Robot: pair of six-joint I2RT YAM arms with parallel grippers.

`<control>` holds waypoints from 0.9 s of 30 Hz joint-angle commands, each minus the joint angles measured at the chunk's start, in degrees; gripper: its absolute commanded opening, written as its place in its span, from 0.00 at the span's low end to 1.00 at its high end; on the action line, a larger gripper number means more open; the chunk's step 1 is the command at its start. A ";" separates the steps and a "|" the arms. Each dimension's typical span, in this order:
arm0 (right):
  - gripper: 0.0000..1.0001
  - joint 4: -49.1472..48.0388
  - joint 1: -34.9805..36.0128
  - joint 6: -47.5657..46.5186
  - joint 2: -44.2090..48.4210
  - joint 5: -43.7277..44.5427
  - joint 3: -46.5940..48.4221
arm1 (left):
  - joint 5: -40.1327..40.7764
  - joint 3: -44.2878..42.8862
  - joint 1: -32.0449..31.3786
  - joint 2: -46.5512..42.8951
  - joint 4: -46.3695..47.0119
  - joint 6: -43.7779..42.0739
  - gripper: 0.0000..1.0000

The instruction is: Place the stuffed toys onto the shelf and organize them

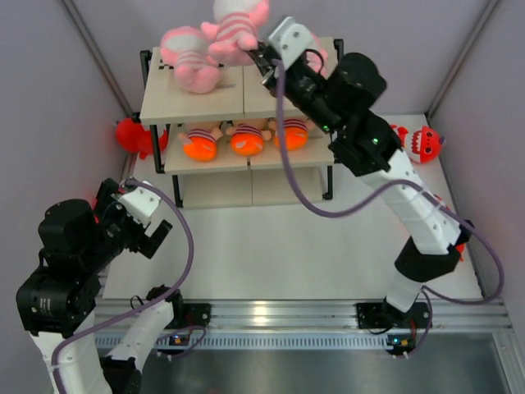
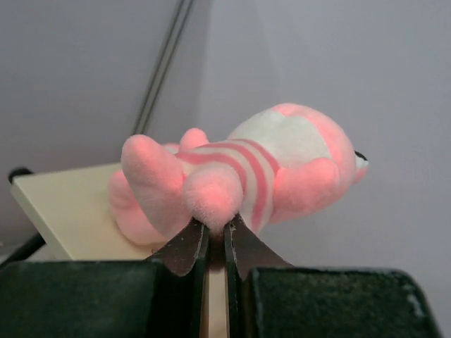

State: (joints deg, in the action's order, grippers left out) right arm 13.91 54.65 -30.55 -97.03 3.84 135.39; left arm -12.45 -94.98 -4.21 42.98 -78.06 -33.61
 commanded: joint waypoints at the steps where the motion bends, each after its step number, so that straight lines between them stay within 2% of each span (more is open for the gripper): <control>1: 0.00 0.58 -4.81 -1.98 -3.77 -5.83 3.20 | -1.26 1.55 0.08 -0.27 -2.01 0.91 0.98; 6: 0.00 2.87 -8.60 -0.66 -6.85 -6.82 4.44 | -1.52 2.25 0.08 -0.62 -2.01 0.91 0.98; 11: 0.00 7.25 -9.74 1.98 -7.20 -13.06 4.35 | -2.41 2.43 0.16 -0.97 -2.01 1.09 0.98; 17: 0.00 7.27 -11.14 7.15 -4.22 -19.03 -1.26 | -2.05 2.87 0.16 -1.15 -2.01 0.82 0.98; 25: 0.00 6.82 -14.31 10.33 -2.72 -19.30 -3.56 | -2.76 2.78 0.16 -1.23 -2.09 0.73 0.98; 27: 0.08 7.09 -14.22 10.59 -2.81 -19.31 -3.82 | -2.76 3.04 0.16 -1.32 -2.09 0.82 0.98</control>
State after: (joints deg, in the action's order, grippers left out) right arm 22.39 40.77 -21.63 -102.69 -13.67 131.63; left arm -14.31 -92.31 -4.21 42.13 -78.13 -33.15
